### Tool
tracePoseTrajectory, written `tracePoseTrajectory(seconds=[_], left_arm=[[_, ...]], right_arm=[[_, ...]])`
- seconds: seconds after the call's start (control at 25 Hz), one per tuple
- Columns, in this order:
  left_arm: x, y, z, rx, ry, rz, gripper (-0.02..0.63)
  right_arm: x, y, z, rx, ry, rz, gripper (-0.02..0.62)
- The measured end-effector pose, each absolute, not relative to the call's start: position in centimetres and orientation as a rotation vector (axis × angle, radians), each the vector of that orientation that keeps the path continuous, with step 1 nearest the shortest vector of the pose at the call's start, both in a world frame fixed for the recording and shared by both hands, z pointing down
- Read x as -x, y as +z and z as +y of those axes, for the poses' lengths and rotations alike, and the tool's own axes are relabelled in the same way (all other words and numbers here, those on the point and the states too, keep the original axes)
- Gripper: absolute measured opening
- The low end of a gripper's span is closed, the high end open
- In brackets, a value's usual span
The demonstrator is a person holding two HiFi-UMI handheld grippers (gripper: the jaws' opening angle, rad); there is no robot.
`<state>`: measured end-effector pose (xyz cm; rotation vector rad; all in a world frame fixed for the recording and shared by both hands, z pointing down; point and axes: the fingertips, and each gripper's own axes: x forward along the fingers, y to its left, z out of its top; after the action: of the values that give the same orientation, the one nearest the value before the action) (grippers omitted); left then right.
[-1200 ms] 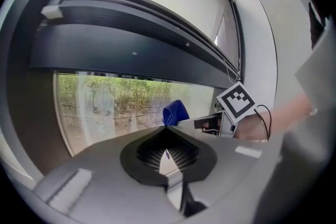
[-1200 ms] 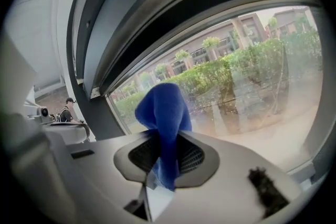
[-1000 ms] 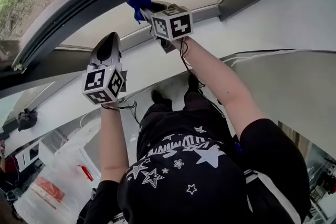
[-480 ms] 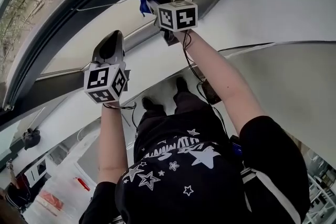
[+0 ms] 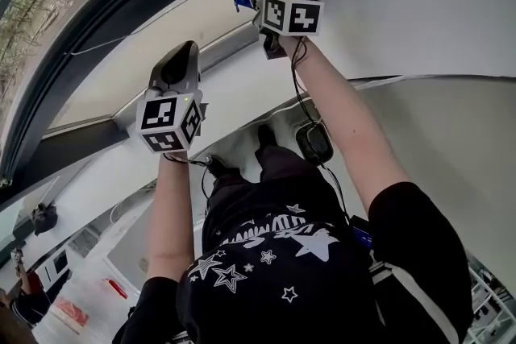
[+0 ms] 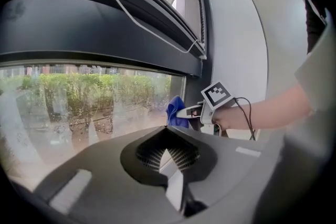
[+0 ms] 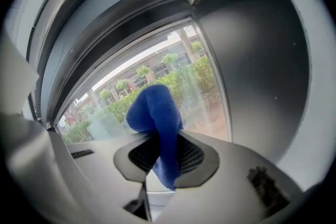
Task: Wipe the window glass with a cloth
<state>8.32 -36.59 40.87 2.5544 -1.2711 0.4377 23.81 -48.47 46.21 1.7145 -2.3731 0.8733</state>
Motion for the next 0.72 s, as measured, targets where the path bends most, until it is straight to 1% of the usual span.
tracePoseTrajectory(seconds=[0.2, 0.4, 0.56, 0.72], left_arm=[[-10.7, 41.3, -36.1, -2.572, 0.437, -1.224, 0.009], [-9.8, 41.6, -35.7, -2.546, 0.423, -1.250, 0.009], [-7.3, 41.5, -35.2, -2.540, 0.403, -1.279, 0.009], [-1.6, 41.7, -33.9, -2.474, 0.386, -1.358, 0.009]], right_arm=[[-27.0, 46.3, -48.5, -1.789, 0.891, -2.345, 0.075], [-27.7, 46.1, -48.2, -1.812, 0.878, -2.325, 0.075], [-26.0, 44.9, -47.0, -1.800, 0.833, -2.344, 0.075], [-19.9, 44.2, -44.2, -1.695, 0.803, -2.418, 0.075]])
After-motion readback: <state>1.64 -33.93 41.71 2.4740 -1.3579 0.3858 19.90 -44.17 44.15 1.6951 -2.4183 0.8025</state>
